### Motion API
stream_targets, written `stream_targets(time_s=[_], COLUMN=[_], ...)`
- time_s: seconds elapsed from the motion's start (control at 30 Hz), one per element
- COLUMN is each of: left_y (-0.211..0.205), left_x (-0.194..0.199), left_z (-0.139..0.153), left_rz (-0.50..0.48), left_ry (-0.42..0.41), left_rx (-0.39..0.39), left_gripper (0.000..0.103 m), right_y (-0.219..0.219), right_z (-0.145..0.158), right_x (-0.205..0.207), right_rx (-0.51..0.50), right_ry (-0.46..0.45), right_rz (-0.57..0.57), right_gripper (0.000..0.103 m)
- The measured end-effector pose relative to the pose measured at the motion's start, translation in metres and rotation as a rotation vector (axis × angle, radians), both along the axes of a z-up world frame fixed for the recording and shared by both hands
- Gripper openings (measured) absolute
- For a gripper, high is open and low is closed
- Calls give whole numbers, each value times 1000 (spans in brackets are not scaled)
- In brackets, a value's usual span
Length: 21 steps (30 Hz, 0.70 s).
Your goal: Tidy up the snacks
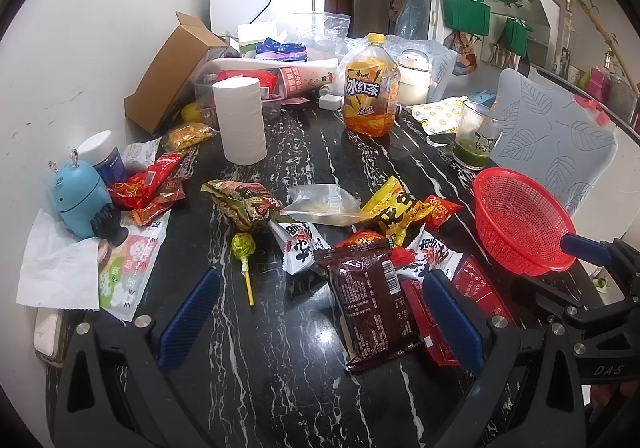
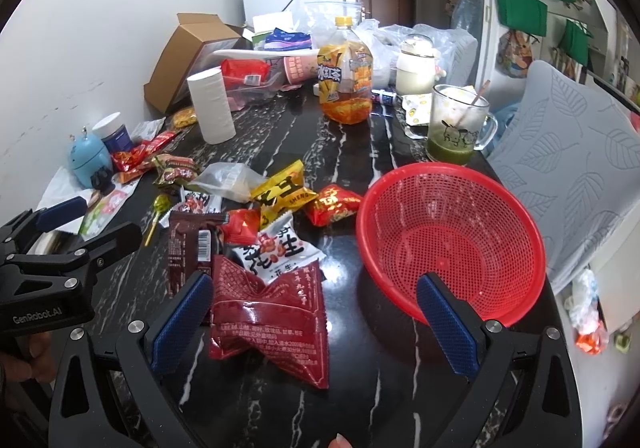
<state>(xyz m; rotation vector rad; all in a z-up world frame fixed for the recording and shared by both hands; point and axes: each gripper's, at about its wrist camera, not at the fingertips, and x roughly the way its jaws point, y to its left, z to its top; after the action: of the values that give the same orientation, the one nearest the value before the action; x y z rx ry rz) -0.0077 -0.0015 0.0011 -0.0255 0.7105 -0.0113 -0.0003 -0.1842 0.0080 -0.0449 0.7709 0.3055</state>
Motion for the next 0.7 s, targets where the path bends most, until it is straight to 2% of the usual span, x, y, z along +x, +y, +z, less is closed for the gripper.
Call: stream_targets(time_s=[0.37, 0.7], left_y=[2, 11], left_x=[-11, -16], left_z=[-4, -21], left_rz=[-5, -3], left_ry=[12, 57], left_rx=[4, -9], left_gripper=[103, 103], right_y=[3, 14], right_z=[-6, -26], right_x=[-9, -12], right_rx=[21, 41], right_ry=[9, 54], right_rz=[47, 108], right_gripper=[103, 103])
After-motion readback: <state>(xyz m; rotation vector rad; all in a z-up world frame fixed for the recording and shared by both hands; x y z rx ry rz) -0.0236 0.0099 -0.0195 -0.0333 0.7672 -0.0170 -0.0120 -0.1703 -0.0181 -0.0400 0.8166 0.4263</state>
